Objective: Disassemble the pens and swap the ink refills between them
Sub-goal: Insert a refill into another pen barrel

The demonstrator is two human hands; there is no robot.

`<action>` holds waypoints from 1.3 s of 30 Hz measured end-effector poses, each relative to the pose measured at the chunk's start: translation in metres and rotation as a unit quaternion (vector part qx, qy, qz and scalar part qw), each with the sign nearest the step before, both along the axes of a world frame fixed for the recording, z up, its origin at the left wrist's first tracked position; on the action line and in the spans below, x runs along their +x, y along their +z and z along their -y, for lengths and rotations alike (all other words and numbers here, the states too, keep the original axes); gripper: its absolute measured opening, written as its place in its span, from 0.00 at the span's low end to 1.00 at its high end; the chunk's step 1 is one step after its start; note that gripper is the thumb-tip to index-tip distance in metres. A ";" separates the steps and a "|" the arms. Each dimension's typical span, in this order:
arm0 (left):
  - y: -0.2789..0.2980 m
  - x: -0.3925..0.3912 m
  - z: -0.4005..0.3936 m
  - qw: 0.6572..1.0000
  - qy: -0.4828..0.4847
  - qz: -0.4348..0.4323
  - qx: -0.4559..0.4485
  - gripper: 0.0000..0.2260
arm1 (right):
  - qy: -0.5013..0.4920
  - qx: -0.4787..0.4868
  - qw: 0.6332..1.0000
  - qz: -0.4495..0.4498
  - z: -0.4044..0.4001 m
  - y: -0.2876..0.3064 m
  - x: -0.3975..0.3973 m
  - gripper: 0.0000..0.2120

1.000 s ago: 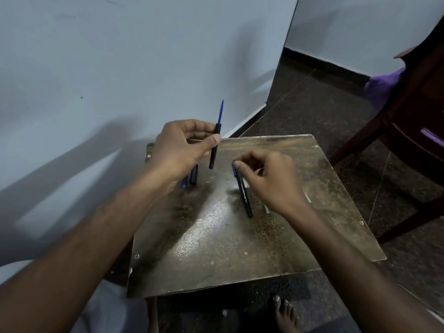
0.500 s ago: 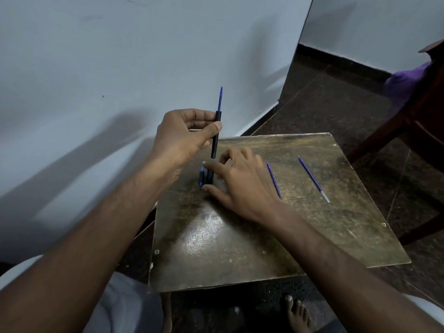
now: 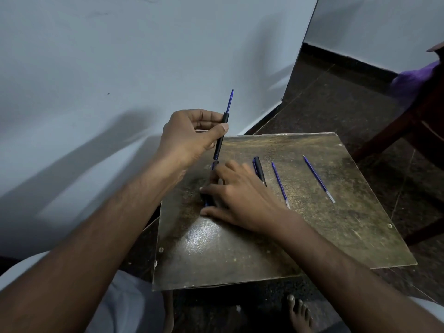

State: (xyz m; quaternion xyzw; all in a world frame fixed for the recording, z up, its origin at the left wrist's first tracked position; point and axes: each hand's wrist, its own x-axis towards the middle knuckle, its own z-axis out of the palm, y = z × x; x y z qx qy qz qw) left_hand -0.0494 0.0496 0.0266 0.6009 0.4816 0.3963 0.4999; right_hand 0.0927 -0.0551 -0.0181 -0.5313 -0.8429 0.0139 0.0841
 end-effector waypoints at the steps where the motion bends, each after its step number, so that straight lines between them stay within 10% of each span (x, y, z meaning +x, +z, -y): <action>1: 0.000 0.000 0.001 1.000 -0.003 0.000 0.000 0.05 | 0.013 0.000 1.000 0.000 0.004 0.000 0.001 0.26; 12: -0.007 0.009 0.005 0.999 -0.037 -0.010 -0.002 0.06 | -0.090 0.056 0.953 -0.285 0.010 0.019 0.037 0.15; 18: -0.013 0.016 0.012 0.996 -0.073 -0.042 0.015 0.05 | -0.244 0.044 0.852 -0.461 -0.003 0.027 0.071 0.14; 27: -0.015 0.024 0.022 0.983 -0.129 -0.120 0.052 0.06 | -0.226 0.023 0.651 -0.725 -0.008 0.032 0.081 0.05; 39: -0.013 0.025 0.025 0.975 -0.135 -0.162 0.071 0.05 | -0.211 0.003 0.692 -0.691 -0.006 0.036 0.081 0.08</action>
